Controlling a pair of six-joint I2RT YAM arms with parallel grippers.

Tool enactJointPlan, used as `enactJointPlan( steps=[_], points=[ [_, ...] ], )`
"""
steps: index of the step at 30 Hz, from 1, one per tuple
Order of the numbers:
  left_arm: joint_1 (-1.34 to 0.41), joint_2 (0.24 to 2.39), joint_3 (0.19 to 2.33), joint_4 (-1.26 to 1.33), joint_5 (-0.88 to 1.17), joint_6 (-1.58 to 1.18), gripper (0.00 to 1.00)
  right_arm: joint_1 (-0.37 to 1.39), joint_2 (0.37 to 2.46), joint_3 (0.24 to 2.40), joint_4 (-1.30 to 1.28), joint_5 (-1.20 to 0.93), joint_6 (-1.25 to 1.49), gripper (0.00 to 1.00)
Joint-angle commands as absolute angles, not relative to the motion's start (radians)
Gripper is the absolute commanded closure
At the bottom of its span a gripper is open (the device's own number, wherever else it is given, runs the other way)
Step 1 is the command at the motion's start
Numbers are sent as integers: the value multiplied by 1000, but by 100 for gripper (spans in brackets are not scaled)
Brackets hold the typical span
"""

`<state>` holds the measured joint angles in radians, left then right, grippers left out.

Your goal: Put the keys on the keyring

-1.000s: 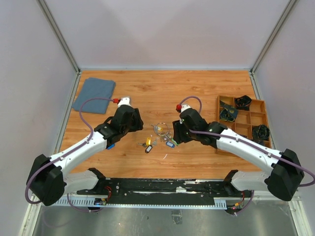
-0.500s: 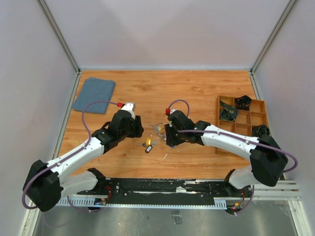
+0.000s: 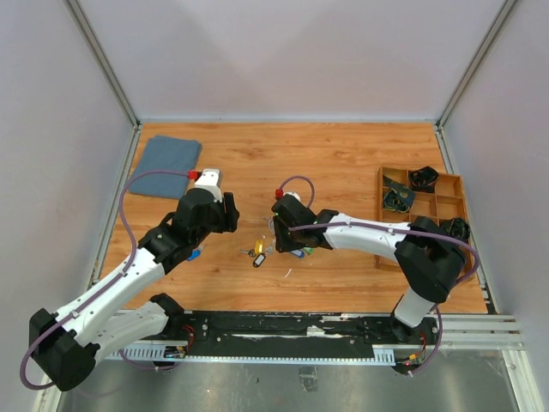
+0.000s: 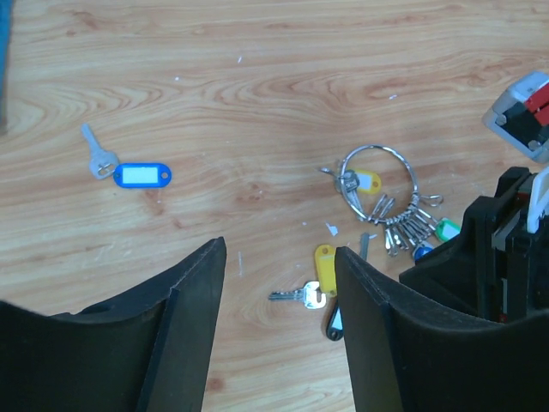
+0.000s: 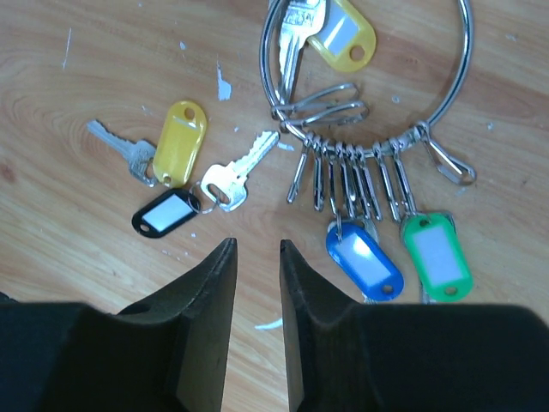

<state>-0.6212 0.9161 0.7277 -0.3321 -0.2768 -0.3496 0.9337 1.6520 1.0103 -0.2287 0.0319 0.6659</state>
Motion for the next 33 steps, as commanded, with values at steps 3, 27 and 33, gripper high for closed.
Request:
enactJointPlan(
  steps=[3,27,33],
  points=[
    [-620,897,731,-380,-316,-323,41,950,1719,1084,-242,94,715,72],
    [-620,879,727,-388,-339,-327,41,950,1849,1163,-307,150,709,70],
    [-620,881,729,-390,-341,-325,41,950,1875,1180,-322,181,695,73]
  ],
)
